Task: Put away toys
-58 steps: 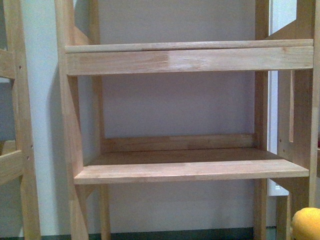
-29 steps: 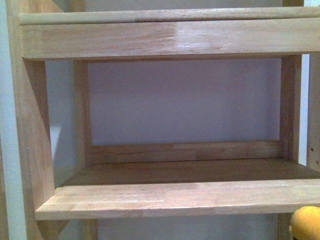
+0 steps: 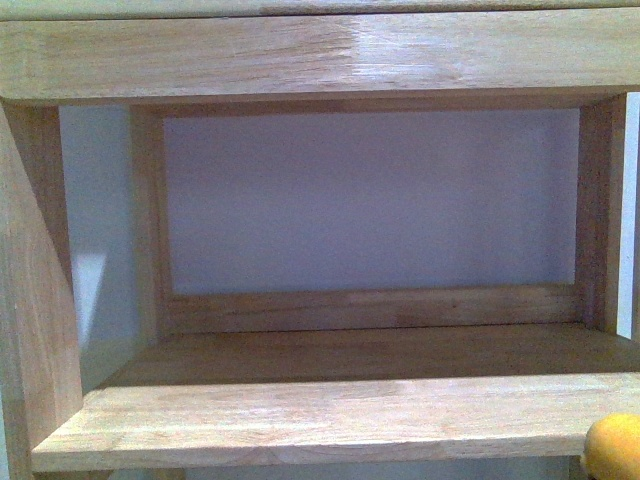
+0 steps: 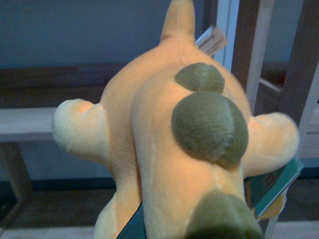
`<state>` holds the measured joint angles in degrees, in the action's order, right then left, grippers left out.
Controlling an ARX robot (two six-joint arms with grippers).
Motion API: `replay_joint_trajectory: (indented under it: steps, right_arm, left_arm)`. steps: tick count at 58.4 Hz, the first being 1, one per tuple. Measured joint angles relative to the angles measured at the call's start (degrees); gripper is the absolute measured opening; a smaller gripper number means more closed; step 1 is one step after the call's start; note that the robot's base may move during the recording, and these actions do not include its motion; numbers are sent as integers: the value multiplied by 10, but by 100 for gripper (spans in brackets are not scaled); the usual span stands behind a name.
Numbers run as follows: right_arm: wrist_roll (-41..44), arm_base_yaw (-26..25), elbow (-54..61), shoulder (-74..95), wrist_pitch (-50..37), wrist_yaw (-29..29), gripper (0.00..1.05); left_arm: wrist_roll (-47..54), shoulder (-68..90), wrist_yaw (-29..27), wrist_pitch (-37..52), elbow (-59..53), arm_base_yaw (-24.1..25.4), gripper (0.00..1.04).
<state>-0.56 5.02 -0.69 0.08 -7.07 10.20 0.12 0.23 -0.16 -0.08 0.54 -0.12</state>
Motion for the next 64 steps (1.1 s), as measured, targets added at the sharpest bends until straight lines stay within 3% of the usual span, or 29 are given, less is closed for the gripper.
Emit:
replay_joint_trajectory:
  steps: [7,20,33,47,64]
  right_arm:
    - [0,32,-1,16,-10,38,8]
    - [20,144,-35,89,-64,148,8]
    - [60,220,-98,145,-107,216,8]
    - [115,268,-179,204,-136,273,8]
    - [153,295,-265,254,-130,299,8]
  left_arm:
    - [0,0,0,0,0,0,98]
    - [0,0,0,0,0,0,99]
    - [0,0,0,0,0,0,98]
    - [0,0,0,0,0,0,99]
    - [0,0,0,0,0,0,98]
